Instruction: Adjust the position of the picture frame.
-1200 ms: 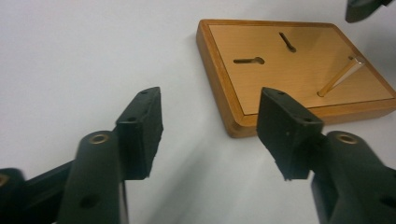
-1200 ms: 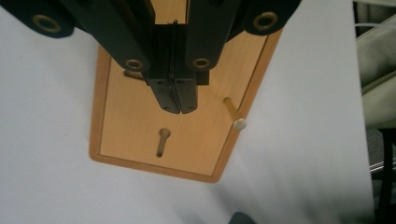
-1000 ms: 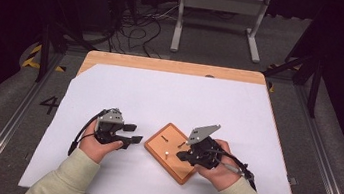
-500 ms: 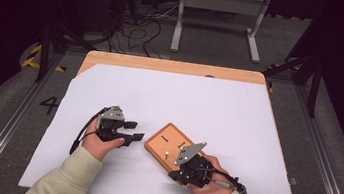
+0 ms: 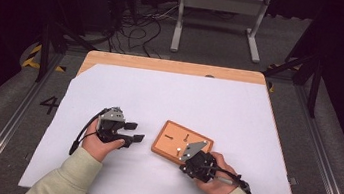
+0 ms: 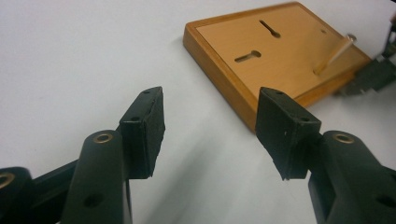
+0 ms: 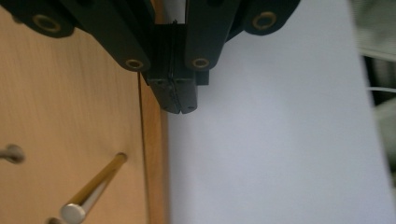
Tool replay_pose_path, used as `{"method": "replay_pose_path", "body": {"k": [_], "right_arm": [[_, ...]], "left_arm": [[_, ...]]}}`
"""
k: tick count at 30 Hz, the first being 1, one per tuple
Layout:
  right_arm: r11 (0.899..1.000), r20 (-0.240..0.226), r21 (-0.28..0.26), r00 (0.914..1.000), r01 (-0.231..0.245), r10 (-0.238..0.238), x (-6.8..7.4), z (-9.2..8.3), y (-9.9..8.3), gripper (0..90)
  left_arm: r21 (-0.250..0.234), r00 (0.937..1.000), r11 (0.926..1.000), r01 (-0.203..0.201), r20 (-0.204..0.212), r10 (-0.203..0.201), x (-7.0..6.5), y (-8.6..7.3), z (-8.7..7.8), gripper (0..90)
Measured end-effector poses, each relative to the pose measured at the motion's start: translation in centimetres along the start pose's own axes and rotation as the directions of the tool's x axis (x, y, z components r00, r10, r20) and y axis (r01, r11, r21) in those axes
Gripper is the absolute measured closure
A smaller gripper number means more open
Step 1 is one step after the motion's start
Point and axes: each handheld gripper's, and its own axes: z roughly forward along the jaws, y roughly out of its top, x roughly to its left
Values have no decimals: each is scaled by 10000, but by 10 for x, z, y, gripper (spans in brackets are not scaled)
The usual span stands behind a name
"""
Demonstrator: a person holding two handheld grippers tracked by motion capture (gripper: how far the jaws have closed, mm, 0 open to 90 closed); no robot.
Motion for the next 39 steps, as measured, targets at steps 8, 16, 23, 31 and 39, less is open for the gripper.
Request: {"method": "replay_pose_path", "body": {"k": [8, 16, 23, 31, 39], "right_arm": [[9991, 542, -96, 9977, -408, 412, -16, -3, -9, 900], [9970, 240, -191, 9969, -744, 749, -24, -12, -13, 900], [9465, 1492, -1407, 9388, -2905, 3104, -67, -46, -36, 900], [9267, 2159, -398, 9023, -3736, 3731, -96, -19, -48, 900], [9349, 2014, -540, 9132, -3508, 3543, -101, -9, -34, 900]], "left_arm": [[37, 10000, 10000, 26, 36, -26, -1, 0, 3, 430], [29, 10000, 10000, -78, 45, 78, -1, 0, 1, 429], [160, 10000, 9999, -35, -20, 35, -1, -2, 2, 426], [227, 10000, 9997, 53, -54, -52, -1, -6, 2, 427], [254, 10000, 9997, 32, -67, -31, -2, -6, 2, 426]]}}
